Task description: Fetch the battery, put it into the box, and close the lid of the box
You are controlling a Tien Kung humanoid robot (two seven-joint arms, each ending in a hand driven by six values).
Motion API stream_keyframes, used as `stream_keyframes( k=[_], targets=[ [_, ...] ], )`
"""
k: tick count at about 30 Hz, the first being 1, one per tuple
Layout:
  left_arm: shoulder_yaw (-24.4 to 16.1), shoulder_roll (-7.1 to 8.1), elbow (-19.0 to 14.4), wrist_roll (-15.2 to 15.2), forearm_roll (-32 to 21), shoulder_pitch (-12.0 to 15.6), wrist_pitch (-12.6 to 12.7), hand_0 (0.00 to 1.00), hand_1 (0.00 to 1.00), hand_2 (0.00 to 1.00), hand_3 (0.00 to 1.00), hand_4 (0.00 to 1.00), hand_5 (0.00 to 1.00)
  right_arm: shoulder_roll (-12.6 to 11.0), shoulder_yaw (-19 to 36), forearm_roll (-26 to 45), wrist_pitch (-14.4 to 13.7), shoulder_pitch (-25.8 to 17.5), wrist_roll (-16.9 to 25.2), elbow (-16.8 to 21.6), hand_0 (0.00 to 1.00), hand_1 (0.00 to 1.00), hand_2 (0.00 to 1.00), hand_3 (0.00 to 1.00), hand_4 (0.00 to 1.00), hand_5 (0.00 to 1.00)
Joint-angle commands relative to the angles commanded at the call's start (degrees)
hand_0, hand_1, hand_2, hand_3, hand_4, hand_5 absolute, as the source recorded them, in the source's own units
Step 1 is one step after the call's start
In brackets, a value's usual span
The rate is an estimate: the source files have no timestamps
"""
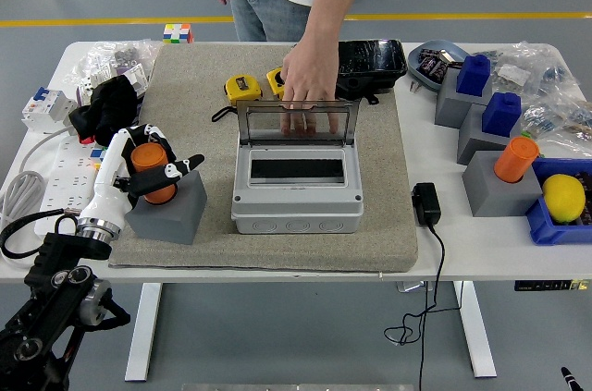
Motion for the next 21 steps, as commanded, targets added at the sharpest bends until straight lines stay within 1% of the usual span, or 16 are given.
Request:
stream_keyframes(
  k=[6, 10, 13, 14, 15, 17, 18, 21],
  targets=[
    [-0.06, 0.24, -1.58, 0.14, -0.13, -0.57, 0.51, 0.068, 0.008, 0.056, 0.052, 0.998, 0.002, 0.0, 0.43, -0.31, 0.0, 0.06, -0.07, 0.0, 0.791, 0.748, 0.747, 0.795, 0.998, 0.998],
    [-0.06, 0.57, -3.51, 0.18, 0.59, -1.06, 1.66, 0.068, 0.007, 0.054, 0.049, 0.998, 0.002, 0.01, 0.55, -0.35, -0.01, 0.1, -0.03, 0.0, 0.79, 0.748, 0.747, 0.796, 0.998, 0.998],
    [0.34, 1.05, -5.97, 0.05, 3.38, -1.31, 3.86, 0.068, 0.007, 0.054, 0.049, 0.998, 0.002, -0.01, 0.72, -0.45, -0.02, 0.14, -0.01, 0.0, 0.79, 0.748, 0.747, 0.796, 0.998, 0.998],
    [0.52, 1.21, -6.53, -0.05, 3.95, -1.42, 4.61, 0.048, 0.002, 0.039, 0.02, 0.998, 0.002, -0.01, 0.78, -0.49, -0.02, 0.16, -0.02, 0.0, 0.791, 0.748, 0.747, 0.796, 0.998, 0.998],
    [0.78, 1.46, -7.24, -0.15, 4.95, -1.59, 5.55, 0.048, 0.002, 0.039, 0.02, 0.998, 0.002, -0.02, 0.84, -0.54, -0.02, 0.19, -0.03, 0.0, 0.791, 0.748, 0.747, 0.796, 0.998, 0.998],
    [1.64, 2.19, -8.98, -0.49, 7.18, -2.16, 8.19, 0.048, 0.002, 0.039, 0.02, 0.998, 0.002, -0.07, 0.91, -0.61, -0.02, 0.25, -0.04, 0.0, 0.791, 0.748, 0.747, 0.796, 0.998, 0.998],
    [2.02, 2.46, -9.58, -0.65, 7.52, -2.36, 9.06, 0.048, 0.002, 0.039, 0.02, 0.998, 0.002, -0.08, 0.99, -0.69, -0.03, 0.27, -0.06, 0.0, 0.791, 0.748, 0.747, 0.796, 0.998, 0.998],
    [3.18, 3.2, -11.81, -0.67, 10.77, -2.93, 12.2, 0.034, 0.002, 0.031, 0.006, 0.998, 0.021, -0.15, 1.07, -0.77, -0.05, 0.31, -0.07, 0.0, 0.791, 0.749, 0.747, 0.796, 0.998, 0.998]
  ],
)
